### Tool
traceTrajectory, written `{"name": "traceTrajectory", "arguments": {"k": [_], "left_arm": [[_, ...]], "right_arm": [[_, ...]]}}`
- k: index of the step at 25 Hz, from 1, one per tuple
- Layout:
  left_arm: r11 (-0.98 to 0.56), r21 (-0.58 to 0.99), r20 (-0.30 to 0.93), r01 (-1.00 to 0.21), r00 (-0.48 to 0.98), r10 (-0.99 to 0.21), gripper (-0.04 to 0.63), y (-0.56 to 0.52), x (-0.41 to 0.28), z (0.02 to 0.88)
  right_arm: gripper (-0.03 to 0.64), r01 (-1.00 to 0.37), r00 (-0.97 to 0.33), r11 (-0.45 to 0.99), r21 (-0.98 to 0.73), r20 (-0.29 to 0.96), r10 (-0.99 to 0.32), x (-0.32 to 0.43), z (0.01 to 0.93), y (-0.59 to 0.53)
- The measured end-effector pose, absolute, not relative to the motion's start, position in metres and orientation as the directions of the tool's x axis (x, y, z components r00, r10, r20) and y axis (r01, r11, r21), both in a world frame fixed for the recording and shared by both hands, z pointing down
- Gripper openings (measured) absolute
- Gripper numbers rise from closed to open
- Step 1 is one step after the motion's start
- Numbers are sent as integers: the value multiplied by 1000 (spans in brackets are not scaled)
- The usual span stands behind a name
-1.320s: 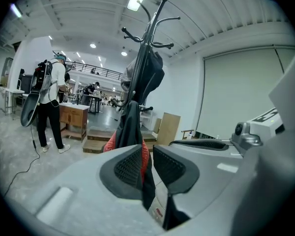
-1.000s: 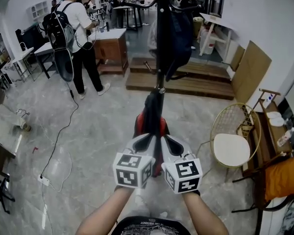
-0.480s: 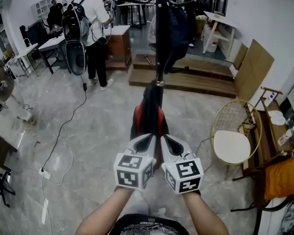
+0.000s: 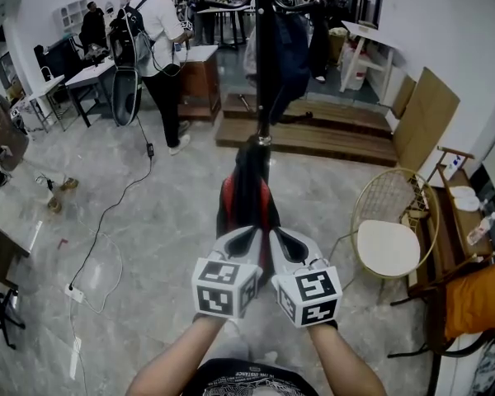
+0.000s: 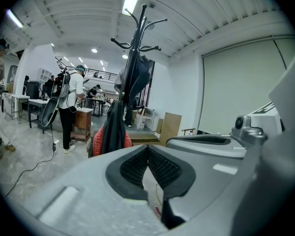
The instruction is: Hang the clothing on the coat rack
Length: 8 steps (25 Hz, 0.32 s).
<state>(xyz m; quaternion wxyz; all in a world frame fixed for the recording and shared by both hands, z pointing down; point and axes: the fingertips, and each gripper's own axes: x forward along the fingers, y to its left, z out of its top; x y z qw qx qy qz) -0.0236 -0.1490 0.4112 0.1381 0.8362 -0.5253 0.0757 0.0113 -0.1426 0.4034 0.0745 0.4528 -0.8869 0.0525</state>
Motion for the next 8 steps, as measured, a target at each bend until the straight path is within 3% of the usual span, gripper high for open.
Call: {"name": "traceTrajectory", "arguments": {"k": [8], "left_arm": [[-413, 148, 277, -898, 439, -855, 5, -149, -17, 415]], "right_arm": [[1, -813, -578, 580, -46, 184, -795, 19, 409, -143]]}}
